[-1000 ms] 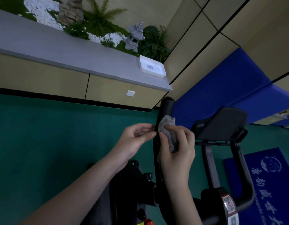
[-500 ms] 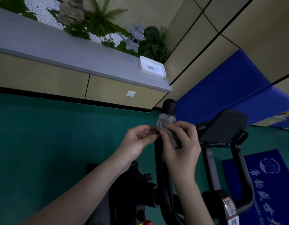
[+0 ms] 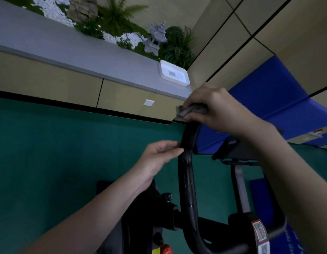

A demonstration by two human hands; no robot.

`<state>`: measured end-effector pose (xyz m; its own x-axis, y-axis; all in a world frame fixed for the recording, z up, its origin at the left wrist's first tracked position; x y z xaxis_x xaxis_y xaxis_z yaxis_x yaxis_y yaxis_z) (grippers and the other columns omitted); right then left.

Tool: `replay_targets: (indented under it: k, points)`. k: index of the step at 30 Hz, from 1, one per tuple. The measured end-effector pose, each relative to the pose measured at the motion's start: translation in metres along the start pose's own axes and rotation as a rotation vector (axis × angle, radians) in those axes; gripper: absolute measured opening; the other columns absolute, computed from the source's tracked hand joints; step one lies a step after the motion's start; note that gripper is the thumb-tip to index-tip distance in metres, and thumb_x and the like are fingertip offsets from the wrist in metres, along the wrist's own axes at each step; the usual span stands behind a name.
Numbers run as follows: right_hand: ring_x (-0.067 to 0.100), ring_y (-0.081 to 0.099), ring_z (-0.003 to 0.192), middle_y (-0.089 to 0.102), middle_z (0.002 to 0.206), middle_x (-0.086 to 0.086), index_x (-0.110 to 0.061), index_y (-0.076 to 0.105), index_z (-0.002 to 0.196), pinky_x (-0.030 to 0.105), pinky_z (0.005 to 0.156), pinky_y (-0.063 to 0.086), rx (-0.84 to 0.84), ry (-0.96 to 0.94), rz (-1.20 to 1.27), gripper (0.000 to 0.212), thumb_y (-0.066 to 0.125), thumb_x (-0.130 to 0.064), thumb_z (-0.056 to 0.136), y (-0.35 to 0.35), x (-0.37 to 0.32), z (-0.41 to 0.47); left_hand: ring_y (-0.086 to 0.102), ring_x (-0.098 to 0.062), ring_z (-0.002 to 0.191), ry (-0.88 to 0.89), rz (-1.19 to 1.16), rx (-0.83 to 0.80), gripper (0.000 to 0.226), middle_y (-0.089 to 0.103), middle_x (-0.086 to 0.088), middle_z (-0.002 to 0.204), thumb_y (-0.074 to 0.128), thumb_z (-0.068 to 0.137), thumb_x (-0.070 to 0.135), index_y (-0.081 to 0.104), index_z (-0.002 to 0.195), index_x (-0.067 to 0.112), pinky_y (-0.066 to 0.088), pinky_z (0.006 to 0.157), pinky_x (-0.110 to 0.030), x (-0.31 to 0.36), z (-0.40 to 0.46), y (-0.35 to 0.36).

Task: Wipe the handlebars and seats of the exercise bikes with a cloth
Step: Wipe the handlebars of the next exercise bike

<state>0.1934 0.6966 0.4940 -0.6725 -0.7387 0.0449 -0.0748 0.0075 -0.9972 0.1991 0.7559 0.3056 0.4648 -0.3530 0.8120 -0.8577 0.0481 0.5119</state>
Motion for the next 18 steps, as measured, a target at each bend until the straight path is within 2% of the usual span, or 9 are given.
replay_targets:
  k: [4,7,10,12,15,18]
  points:
    - [0.013,0.057,0.097,0.069,0.095,-0.002,-0.014,0.074,0.096,0.029,0.085,0.045,-0.289,-0.023,0.069,0.018,0.075,-0.024,0.082,0.030,-0.004,0.013,0.066,-0.005,0.095,-0.055,-0.044,-0.002,0.026,0.074,0.005,0.100,0.073,0.076,0.025,0.071,0.101,0.020,0.045,0.083,-0.021,-0.008,0.000,0.002]
    - [0.011,0.059,0.092,0.070,0.092,-0.006,-0.019,0.072,0.095,0.031,0.084,0.047,-0.503,-0.071,0.006,0.014,0.072,-0.027,0.084,0.062,-0.018,0.009,0.066,0.001,0.085,-0.060,-0.096,-0.016,0.019,0.074,0.010,0.089,0.075,0.064,0.034,0.076,0.082,0.028,0.043,0.084,-0.025,-0.009,0.000,0.004]
    - [0.009,0.060,0.086,0.070,0.090,-0.007,-0.021,0.072,0.095,0.030,0.082,0.049,-0.592,-0.125,-0.006,0.012,0.072,-0.026,0.084,0.070,-0.025,0.006,0.066,0.000,0.090,-0.057,-0.102,-0.049,0.032,0.074,0.010,0.096,0.074,0.059,0.040,0.076,0.088,0.028,0.043,0.088,-0.029,-0.010,-0.001,0.003]
    - [0.009,0.061,0.089,0.070,0.094,-0.006,-0.020,0.072,0.098,0.030,0.083,0.049,-0.592,-0.100,0.018,0.015,0.072,-0.026,0.085,0.066,-0.018,0.008,0.066,-0.003,0.095,-0.066,-0.109,-0.046,0.039,0.074,0.008,0.099,0.075,0.060,0.038,0.073,0.096,0.023,0.043,0.091,-0.029,-0.011,0.001,0.001]
    - [0.011,0.060,0.094,0.067,0.098,-0.007,-0.017,0.072,0.102,0.026,0.085,0.047,-0.447,-0.023,0.097,0.020,0.072,-0.026,0.084,0.052,-0.003,0.012,0.066,-0.007,0.099,-0.081,-0.095,-0.035,0.036,0.074,0.005,0.101,0.076,0.069,0.029,0.070,0.104,0.019,0.045,0.091,-0.027,-0.012,0.005,0.001]
    - [0.014,0.059,0.095,0.065,0.098,-0.003,-0.011,0.071,0.102,0.021,0.084,0.044,-0.276,0.012,0.180,0.019,0.071,-0.019,0.085,0.044,0.002,0.004,0.067,-0.002,0.089,-0.054,-0.084,-0.024,0.029,0.073,0.004,0.096,0.073,0.078,0.018,0.069,0.106,0.013,0.048,0.081,-0.016,-0.006,0.007,0.004]
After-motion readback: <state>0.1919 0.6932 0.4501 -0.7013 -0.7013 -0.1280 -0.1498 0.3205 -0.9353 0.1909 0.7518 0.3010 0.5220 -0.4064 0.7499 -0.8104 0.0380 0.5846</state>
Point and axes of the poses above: each hand's wrist, its own z-axis towards the middle knuckle, its own y-axis out of the palm, x = y × z, the point moved 10 cm from there along z, towards the middle knuckle
